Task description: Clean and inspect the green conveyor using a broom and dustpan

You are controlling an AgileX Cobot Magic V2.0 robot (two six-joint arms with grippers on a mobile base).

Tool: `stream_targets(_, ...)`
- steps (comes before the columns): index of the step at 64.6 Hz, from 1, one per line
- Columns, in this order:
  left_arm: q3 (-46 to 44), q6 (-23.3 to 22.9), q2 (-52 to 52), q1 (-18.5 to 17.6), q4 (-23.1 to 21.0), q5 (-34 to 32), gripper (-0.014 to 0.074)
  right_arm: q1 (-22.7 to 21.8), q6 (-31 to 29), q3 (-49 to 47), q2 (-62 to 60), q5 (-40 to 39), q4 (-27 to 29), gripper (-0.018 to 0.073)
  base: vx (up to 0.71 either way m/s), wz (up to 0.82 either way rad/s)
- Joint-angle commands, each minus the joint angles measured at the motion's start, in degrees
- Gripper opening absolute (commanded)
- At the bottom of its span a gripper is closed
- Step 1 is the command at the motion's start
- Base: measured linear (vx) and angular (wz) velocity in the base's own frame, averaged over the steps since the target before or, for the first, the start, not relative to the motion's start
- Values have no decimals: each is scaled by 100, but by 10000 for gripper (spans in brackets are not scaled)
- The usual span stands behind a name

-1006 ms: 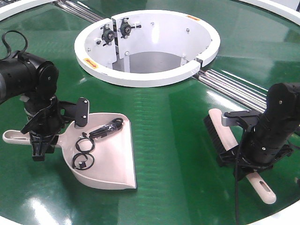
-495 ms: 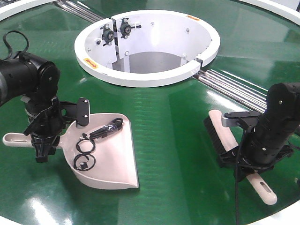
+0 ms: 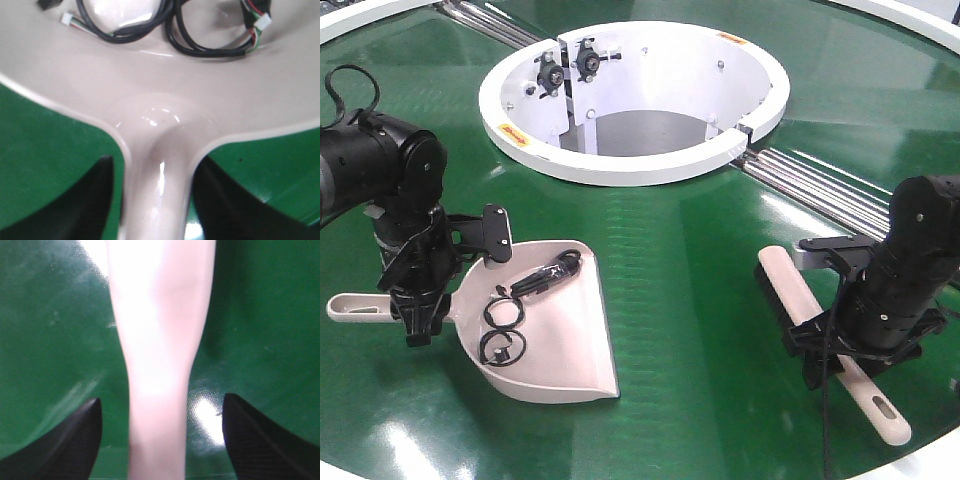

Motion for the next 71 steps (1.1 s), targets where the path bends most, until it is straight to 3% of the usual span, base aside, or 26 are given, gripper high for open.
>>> stream_targets(1,-163,-273,-274,-25,-13,130,460,-17,-16,-126,-275,9,7,512,0,0)
stream_targets(11,-163,-445,-312,-25,-13,154,525,-17,-20,-141,-534,-65,-2,512,0,0)
stream_targets(26,-163,-917,-794,-25,-100,154,523,-17,-31,-141,-1250,-291,-4,512,0,0)
stream_targets(35,-163,-1347,-1338,-25,-374,149,523,-17,-55,-141,-1807,-600,-10,512,0,0)
stream_targets(55,-163,-1500,-2805,-25,-555,-113,523,-17,-237,-141,-3297,-1445,-128,512,0,0)
stream_targets(71,-163,-2766,-3827,-25,-929,-373,523,-17,-313,-14,-4581,-2393,-69,512,0,0)
